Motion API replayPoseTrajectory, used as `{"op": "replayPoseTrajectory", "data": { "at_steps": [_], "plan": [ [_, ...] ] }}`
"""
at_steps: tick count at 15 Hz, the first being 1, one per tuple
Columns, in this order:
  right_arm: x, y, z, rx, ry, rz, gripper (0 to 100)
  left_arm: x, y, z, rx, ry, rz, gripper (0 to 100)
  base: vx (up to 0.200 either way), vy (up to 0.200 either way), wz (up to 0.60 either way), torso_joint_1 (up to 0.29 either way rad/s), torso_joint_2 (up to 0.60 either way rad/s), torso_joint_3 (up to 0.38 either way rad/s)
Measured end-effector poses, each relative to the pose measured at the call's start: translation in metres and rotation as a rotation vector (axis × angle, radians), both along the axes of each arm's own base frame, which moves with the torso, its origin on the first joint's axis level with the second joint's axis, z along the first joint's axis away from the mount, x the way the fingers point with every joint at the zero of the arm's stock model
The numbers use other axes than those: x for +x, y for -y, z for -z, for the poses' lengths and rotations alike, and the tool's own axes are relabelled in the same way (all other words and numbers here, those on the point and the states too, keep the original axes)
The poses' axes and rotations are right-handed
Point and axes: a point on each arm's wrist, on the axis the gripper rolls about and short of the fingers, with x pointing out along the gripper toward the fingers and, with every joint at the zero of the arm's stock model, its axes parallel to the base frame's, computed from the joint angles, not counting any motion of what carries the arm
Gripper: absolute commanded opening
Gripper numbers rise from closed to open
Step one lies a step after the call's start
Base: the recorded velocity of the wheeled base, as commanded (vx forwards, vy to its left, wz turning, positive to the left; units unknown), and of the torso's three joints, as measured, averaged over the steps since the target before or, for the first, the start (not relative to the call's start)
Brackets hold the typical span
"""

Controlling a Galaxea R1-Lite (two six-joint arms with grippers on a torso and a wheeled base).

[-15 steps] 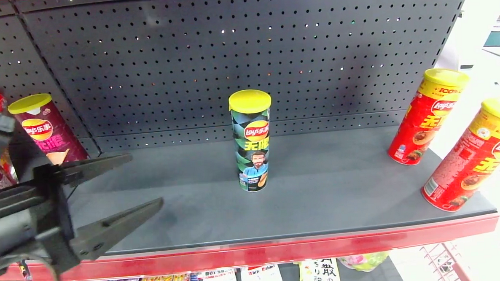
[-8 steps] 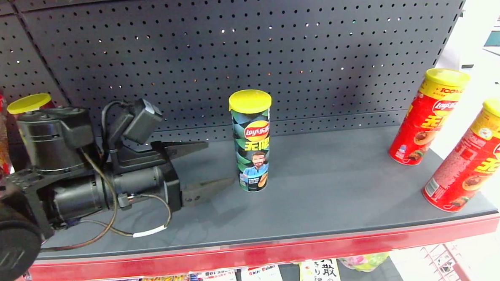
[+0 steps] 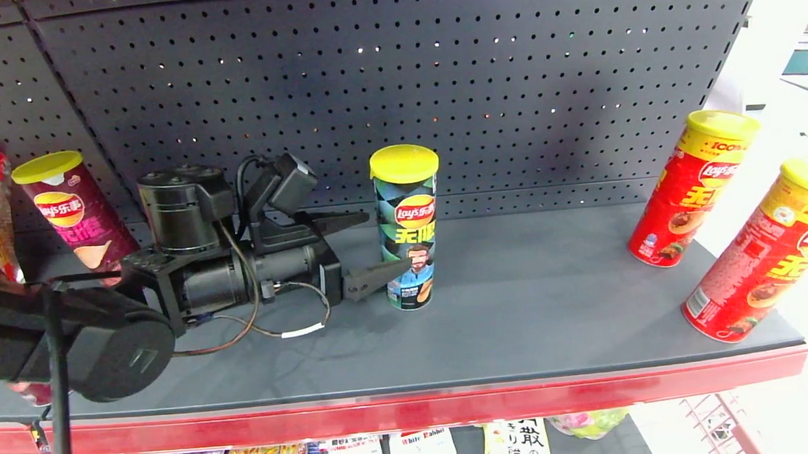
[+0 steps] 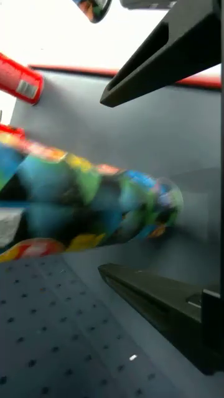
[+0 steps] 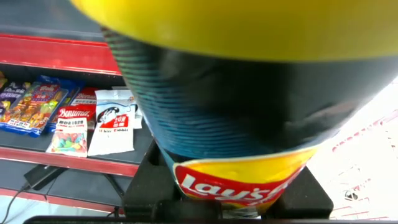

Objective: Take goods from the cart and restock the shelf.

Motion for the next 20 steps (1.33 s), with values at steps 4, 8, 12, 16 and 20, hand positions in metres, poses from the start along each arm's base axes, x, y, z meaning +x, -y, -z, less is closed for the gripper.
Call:
{"op": "replayPoseTrajectory", "data": {
  "at_steps": [4,8,12,16,20],
  "plan": [
    [0.000,0.000,0.000,0.000,0.000,0.000,0,0.011,0.010,0.001,-0.005,0.010,0.012,100,0.000,0.000,0.00,0.000,0.00,0.000],
    [0.000,0.000,0.000,0.000,0.000,0.000,0,0.012,0.023,0.002,-0.015,0.031,0.040,100,0.000,0.000,0.00,0.000,0.00,0.000],
    [0.000,0.000,0.000,-0.001,0.000,0.008,0,0.018,0.028,0.008,-0.023,0.049,0.041,100,0.000,0.000,0.00,0.000,0.00,0.000],
    [0.000,0.000,0.000,-0.001,0.002,0.013,0,0.022,0.031,0.009,-0.025,0.055,0.042,100,0.000,0.000,0.00,0.000,0.00,0.000],
    [0.000,0.000,0.000,-0.001,0.001,0.013,0,0.025,0.037,0.010,-0.023,0.065,0.054,100,0.000,0.000,0.00,0.000,0.00,0.000]
  ]
}}
